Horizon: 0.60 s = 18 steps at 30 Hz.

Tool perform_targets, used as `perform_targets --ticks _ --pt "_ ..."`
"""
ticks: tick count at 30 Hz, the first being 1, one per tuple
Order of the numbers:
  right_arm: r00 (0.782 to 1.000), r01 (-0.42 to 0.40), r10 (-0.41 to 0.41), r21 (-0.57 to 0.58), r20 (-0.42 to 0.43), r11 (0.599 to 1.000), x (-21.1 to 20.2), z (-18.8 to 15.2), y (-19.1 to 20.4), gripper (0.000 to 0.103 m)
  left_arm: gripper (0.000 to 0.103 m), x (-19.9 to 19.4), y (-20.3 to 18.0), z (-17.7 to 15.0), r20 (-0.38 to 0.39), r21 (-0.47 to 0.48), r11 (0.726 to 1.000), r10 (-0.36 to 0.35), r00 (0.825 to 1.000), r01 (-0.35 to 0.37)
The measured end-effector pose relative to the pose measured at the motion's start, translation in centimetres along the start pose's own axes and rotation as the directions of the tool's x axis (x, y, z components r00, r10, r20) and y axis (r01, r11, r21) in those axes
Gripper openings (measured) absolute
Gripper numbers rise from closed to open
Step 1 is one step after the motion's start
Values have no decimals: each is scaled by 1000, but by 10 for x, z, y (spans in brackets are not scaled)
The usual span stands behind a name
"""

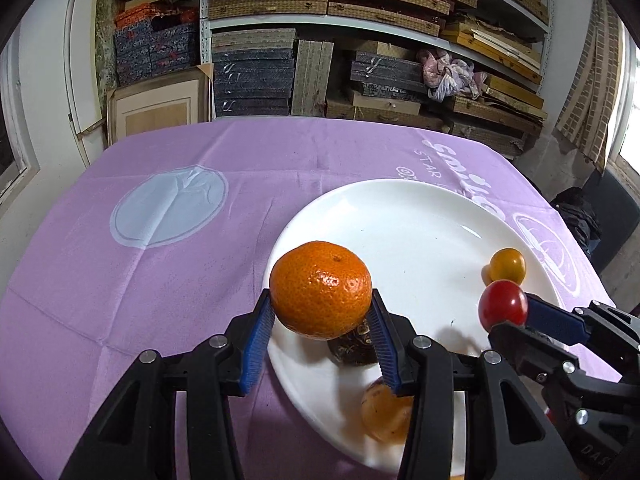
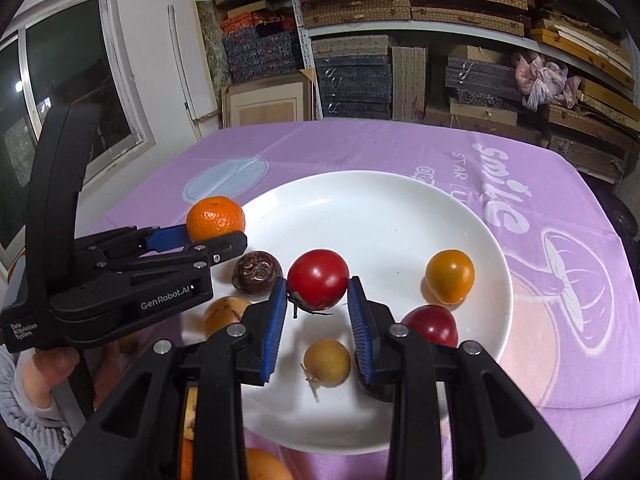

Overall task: Organize fruits
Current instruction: 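Carry the orange and tomato onto the plate and open both tools, then move both open tools back toward the remaining fruits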

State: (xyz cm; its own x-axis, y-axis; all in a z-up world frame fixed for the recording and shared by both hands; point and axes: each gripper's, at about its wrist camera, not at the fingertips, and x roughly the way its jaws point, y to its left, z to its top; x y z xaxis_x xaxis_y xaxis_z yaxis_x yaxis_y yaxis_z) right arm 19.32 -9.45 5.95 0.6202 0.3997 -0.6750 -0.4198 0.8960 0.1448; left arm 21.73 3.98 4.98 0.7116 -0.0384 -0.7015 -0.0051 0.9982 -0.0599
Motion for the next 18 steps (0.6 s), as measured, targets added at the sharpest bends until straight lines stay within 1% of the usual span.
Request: perform_targets --ticks 3,6,8,9,10,11,12,13,14,15,16,18 --pt "999 3 -3 -6 -32 1000 14 -3 -1 31 48 11 1 0 -21 -1 1000 -10 1000 10" --pt "999 5 -5 -15 -46 1000 22 -5 -2 30 48 11 1 -1 -7 10 1000 -4 1000 4" --pt "999 5 -6 -20 -47 1000 23 -6 -1 34 49 10 1 -2 -4 19 1000 -9 1000 9" --pt "999 7 -8 -24 -44 1000 22 -6 0 41 49 9 0 -2 -1 21 1000 -6 1000 6" --pt "999 13 -14 -27 -39 1000 21 -6 0 45 50 8 0 -2 2 23 1000 -4 1000 4" --pt "999 17 -17 -30 -28 999 17 -6 0 46 50 5 0 -2 9 24 1000 0 1000 0" --pt "1000 21 -22 -33 -17 999 13 -6 0 47 53 0 1 0 21 23 1000 3 1000 -4" --pt "1000 20 -20 -32 -5 999 6 -5 -1 47 57 -7 1 1 36 19 1000 7 999 -7" --pt "1000 15 -15 -25 11 1000 -3 -3 -2 51 59 -16 3 3 54 14 1000 8 999 -9" --pt "999 11 -11 -16 35 1000 -13 -2 -3 60 63 -26 4 5 73 8 1000 8 997 -9" --pt "998 12 -11 -8 63 1000 -26 -2 -4 69 71 -38 6 5 89 3 1000 9 996 -9" --pt "993 15 -15 9 121 1000 -54 -1 -5 75 81 -62 11 2 123 7 999 31 992 -33"
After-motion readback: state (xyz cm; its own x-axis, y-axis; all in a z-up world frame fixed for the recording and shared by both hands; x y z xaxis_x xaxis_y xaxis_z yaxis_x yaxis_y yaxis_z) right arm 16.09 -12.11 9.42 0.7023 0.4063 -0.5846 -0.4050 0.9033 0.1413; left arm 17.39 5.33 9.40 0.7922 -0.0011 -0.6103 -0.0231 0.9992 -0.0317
